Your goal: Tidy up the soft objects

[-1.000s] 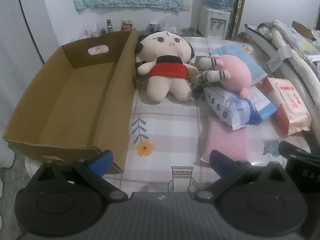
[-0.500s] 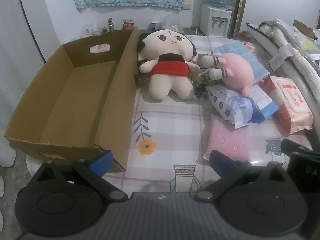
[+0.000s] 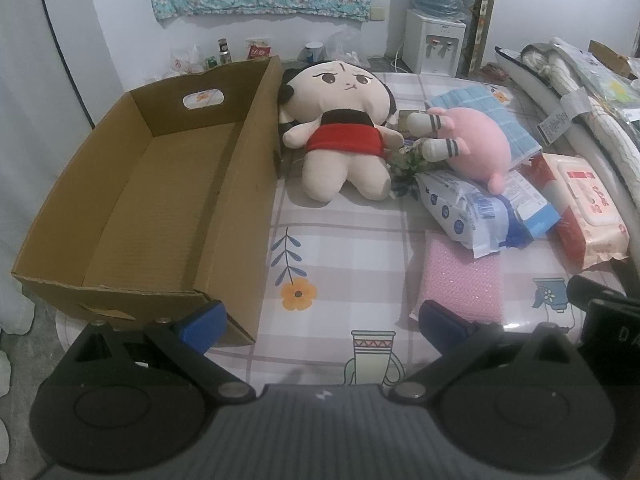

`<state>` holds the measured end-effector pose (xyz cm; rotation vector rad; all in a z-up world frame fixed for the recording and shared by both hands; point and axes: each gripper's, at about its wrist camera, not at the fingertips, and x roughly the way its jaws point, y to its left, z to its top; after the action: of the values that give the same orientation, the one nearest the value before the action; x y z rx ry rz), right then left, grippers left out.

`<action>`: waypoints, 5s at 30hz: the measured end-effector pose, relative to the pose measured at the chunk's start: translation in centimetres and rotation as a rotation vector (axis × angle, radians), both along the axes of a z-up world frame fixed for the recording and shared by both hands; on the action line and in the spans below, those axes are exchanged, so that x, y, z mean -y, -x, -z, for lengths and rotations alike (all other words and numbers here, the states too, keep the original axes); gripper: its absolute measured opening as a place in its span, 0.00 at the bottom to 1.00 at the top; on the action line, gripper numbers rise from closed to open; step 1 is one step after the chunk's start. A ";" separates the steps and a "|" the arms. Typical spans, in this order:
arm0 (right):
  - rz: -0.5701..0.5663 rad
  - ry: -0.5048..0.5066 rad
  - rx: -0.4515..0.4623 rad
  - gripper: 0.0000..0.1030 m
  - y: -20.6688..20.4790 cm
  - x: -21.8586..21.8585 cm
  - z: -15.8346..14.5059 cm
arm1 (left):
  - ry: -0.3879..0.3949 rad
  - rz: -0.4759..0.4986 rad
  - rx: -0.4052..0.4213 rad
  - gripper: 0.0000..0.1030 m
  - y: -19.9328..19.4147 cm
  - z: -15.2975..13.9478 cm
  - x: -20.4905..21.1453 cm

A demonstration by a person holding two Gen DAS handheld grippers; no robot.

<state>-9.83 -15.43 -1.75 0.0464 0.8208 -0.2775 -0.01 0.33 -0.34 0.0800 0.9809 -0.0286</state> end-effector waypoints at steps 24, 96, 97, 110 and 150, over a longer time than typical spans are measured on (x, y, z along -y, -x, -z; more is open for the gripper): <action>-0.001 0.001 0.004 0.99 -0.3 -0.2 -0.6 | -0.002 0.001 -0.001 1.00 0.1 -0.2 0.0; -0.028 -0.342 0.162 0.96 -2.8 8.7 4.4 | 0.029 0.413 -0.094 0.87 -7.2 7.8 11.0; -0.036 -0.342 0.164 0.96 -3.0 8.9 4.3 | 0.034 0.419 -0.101 0.84 -7.4 8.1 11.2; -0.276 -0.270 0.188 0.99 -11.1 7.7 0.0 | 0.063 0.350 -0.077 0.75 -5.7 8.1 8.0; 0.038 -0.576 0.164 0.50 -13.5 14.9 3.1 | 0.097 0.275 -0.057 0.77 -4.7 8.5 5.0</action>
<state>3.70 -30.35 -4.85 0.6176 0.7151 -0.0640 4.67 -4.68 -8.88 0.1245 1.0178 -0.3318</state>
